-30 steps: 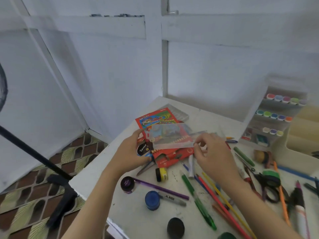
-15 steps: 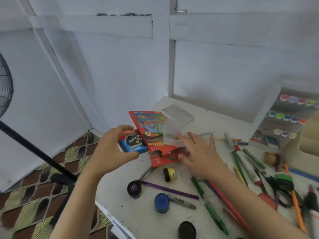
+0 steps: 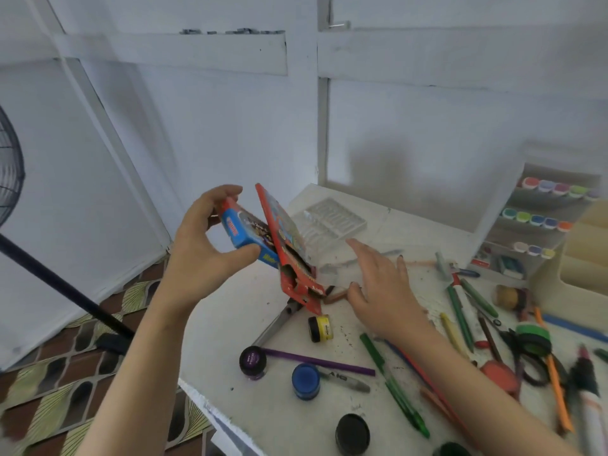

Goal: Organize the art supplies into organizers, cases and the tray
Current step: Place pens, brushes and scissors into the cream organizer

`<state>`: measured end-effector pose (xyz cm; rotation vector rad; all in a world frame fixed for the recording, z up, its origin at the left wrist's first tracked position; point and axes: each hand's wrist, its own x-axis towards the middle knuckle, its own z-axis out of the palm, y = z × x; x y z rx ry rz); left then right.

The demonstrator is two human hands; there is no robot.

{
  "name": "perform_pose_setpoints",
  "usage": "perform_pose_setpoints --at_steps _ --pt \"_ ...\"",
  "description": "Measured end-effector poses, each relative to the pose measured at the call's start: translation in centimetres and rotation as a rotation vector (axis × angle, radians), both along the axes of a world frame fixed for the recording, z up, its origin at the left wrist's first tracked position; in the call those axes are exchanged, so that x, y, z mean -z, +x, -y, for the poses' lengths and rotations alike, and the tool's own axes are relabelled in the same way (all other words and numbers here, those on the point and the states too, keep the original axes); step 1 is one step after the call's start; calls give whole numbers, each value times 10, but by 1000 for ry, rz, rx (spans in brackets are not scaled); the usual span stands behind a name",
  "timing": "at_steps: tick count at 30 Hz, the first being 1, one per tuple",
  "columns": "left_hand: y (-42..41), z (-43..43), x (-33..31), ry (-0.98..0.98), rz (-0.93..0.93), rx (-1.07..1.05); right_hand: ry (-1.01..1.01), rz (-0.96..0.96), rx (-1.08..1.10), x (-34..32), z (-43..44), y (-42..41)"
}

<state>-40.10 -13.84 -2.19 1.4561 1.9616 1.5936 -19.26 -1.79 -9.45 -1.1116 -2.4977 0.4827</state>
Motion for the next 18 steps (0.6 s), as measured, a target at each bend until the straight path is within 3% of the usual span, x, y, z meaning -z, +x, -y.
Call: perform_pose_setpoints --at_steps 7,18 --pt "10 -11 -21 95 -134 29 19 -202 -91 -13 13 -4" --pt "20 -10 -40 317 -80 55 6 -425 16 -7 14 7"
